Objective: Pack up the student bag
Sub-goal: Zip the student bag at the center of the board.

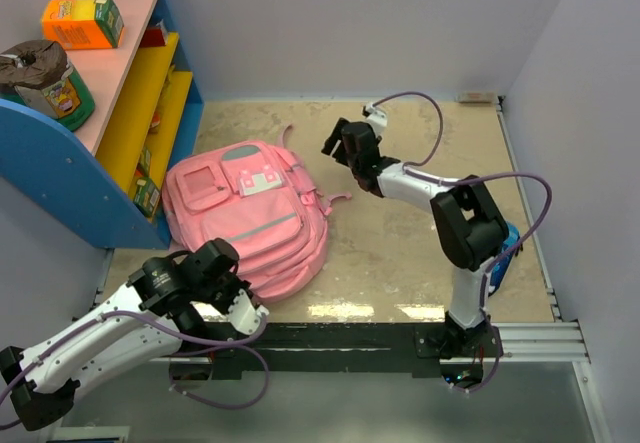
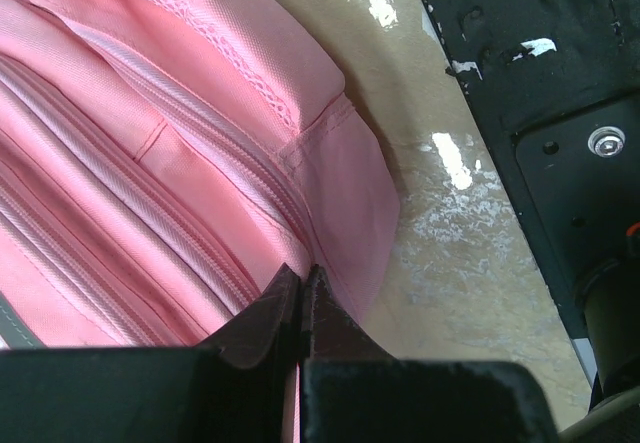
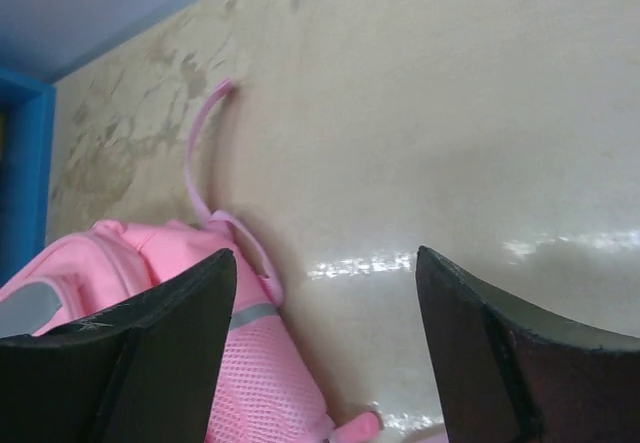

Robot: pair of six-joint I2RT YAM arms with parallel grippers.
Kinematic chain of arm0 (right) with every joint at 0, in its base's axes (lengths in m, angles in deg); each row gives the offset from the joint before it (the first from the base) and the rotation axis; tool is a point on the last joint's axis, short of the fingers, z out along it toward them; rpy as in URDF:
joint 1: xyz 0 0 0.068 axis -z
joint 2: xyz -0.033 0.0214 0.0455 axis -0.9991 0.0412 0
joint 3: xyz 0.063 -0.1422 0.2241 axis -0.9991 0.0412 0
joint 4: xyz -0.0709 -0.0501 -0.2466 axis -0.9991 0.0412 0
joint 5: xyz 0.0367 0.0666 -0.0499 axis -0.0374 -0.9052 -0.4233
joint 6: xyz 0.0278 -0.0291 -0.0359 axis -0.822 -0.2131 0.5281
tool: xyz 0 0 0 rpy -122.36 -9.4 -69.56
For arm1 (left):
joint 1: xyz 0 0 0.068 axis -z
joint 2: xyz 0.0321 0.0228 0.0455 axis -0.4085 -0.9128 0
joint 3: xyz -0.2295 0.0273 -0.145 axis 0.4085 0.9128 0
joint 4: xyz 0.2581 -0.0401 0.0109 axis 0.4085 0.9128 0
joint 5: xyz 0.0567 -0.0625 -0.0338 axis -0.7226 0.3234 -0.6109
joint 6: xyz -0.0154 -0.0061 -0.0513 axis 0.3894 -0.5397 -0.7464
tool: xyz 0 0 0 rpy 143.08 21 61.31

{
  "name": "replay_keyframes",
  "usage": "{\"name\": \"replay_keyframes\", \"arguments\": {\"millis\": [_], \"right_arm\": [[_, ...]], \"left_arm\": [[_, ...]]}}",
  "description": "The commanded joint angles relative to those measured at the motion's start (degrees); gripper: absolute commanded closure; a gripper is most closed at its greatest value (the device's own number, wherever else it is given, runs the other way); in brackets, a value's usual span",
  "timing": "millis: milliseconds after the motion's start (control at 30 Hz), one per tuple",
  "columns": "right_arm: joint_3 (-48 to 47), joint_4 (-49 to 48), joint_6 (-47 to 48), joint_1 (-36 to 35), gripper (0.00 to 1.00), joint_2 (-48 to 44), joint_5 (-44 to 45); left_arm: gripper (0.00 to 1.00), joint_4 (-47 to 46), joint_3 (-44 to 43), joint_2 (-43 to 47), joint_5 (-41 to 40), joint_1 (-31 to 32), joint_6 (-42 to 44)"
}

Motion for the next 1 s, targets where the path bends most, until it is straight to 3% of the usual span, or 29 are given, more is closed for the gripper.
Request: {"name": "replay_keyframes", "arguments": {"millis": [0,167,400,500,600,700,900,933,967], "right_arm": [[-7.1,-1.0,5.5,-1.4,0.24,5.9,-10.7],[-7.3,-12.7,7.0,-2.0,0.27,10.9,-23.8],[-7.7,-13.6,13.7,-5.6,0.27,12.9,-23.5],[-10.9,-9.2,18.6,-7.8,0.28,14.4,-21.2],[-11.6,-7.7,18.8,-8.2,0.46,14.7,-20.0],[-12.4,-3.5,16.7,-8.1,1.00,14.9,-16.4],[0.9,-3.3,13.7,-7.6,1.00,1.6,2.3],[2.7,-2.1,11.6,-7.4,1.00,-0.5,3.7],[7.1,-2.2,11.0,-7.5,1.00,-5.2,5.0]], "left_arm": [[1.00,2.5,-0.9,0.5,0.3,-0.2,-1.5],[1.00,2.6,-0.6,-0.2,-0.8,-0.2,-0.9],[1.00,2.0,-0.3,-0.3,-1.1,-0.8,-2.0],[1.00,-5.2,0.2,1.2,-2.9,-0.9,-1.3],[1.00,-10.1,-0.3,1.9,-4.0,-0.9,-0.8],[1.00,-11.5,-0.4,-0.3,-4.9,-0.8,0.2],[0.97,-13.4,-2.5,-1.3,-4.0,-0.8,1.7],[0.93,-13.6,-2.8,-1.9,-4.1,-0.8,2.0],[0.78,-14.1,-2.9,-2.4,-4.6,-0.8,2.4]]}}
